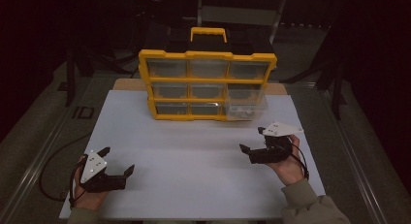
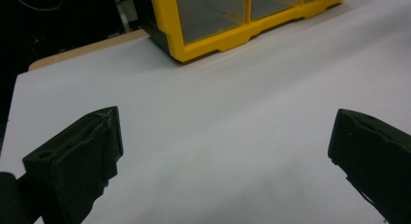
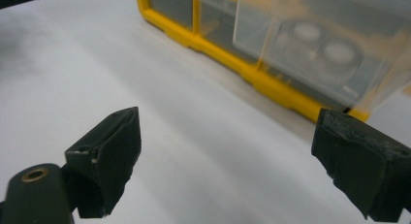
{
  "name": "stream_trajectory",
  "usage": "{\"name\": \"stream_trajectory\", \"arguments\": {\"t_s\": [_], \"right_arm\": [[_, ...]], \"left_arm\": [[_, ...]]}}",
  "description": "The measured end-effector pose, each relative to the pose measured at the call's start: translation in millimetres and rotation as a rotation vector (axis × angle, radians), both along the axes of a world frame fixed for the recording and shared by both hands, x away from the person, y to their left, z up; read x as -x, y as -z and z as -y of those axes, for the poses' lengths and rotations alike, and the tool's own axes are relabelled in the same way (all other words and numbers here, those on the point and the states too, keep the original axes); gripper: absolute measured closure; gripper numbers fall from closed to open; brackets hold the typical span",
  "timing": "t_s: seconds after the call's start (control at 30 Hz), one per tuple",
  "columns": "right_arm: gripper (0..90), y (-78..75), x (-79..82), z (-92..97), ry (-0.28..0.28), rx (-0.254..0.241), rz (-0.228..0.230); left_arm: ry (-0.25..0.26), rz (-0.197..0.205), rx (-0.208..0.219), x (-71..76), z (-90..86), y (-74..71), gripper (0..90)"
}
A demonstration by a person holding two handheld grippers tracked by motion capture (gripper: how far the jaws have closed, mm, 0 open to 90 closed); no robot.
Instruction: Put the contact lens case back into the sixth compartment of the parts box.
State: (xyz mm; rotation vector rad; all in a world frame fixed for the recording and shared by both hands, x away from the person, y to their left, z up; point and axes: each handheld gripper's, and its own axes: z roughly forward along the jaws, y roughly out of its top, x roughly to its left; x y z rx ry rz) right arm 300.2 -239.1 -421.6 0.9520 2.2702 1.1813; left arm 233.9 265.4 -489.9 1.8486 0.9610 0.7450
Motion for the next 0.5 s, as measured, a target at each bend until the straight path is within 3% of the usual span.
{"name": "stream_trajectory", "arguments": {"t_s": [0.13, 0.23, 0.5], "right_arm": [[10.7, 13.3, 7.3, 3.0, 0.003, -0.011, 0.004], [10.7, 29.7, 20.8, 7.5, 0.009, -0.056, 0.031], [10.0, 52.3, 43.2, 17.2, 0.031, -0.15, 0.096]], "left_arm": [[-0.002, 0.011, 0.01, -0.3, -0.2, -1.6, 0.0], [-0.005, 0.029, 0.024, -0.8, -1.5, -3.5, 0.0], [-0.007, 0.052, 0.034, -0.9, -0.4, -4.7, 0.0]]}}
